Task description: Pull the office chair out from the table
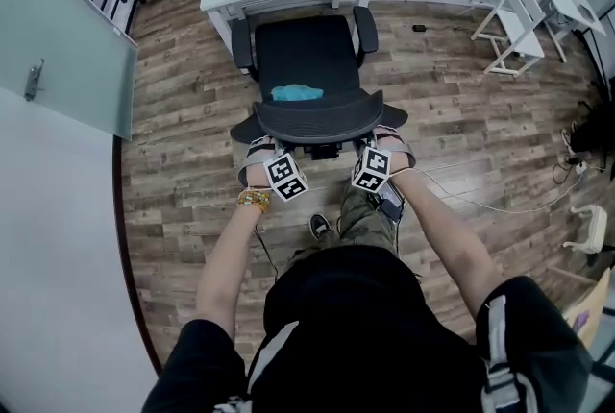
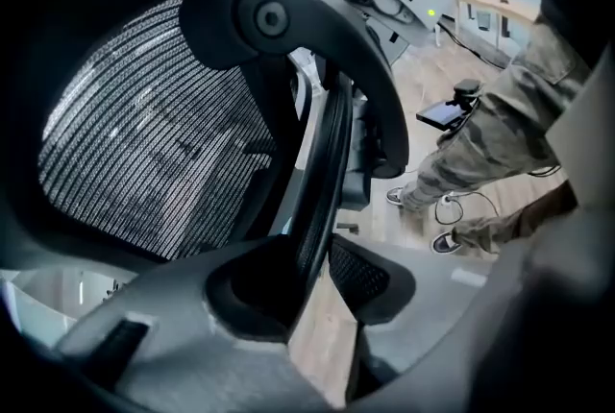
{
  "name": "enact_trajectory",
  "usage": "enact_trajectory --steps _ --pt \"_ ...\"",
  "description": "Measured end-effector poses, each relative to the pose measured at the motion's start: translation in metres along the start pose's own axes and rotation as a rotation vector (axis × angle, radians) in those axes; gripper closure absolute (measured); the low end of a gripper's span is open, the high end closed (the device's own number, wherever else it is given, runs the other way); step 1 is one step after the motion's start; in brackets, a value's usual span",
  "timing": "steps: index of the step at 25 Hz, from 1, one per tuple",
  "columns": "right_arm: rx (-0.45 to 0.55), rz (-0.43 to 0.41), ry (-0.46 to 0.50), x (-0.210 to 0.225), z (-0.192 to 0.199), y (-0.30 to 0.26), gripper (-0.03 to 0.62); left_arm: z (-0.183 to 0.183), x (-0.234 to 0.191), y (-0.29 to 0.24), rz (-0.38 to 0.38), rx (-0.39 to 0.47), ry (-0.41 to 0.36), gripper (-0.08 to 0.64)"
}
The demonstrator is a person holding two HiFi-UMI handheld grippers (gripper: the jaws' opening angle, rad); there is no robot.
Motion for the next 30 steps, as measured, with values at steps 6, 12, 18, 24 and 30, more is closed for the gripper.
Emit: enact_trajectory --steps 6,12,18,24,30 --pt "0.007 0.002 0.01 -0.009 0.004 0.006 0.466 -0.002 0.011 0.008 -0.004 0.002 0.006 0.416" --pt "0.018 0.003 0.021 -0.017 0.013 0.014 0.466 -0.008 0.021 0.016 -0.009 0.006 0.01 0.416" --pt "0.02 -0.003 0.029 -0.023 0.018 0.019 0.466 -0.013 0.03 0.022 -0.017 0.01 0.017 0.415" --pt "0.026 0.0 0.037 -0.034 0.022 0.026 0.466 -0.014 0.043 0.029 -0.017 0.025 0.017 0.414" --pt "0.049 0.008 0.055 -0.04 0.027 0.034 0.466 -0.017 0.048 0.041 -0.034 0.058 0.013 0.413"
Point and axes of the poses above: the fingertips, and each gripper's own axes: y backward along the fingers, x to its right, z out of its underside, the point moved 6 cm from there along y, backward along the fingers, and after that the axes turned 8 degrees about -z, right-handed, at the moved point
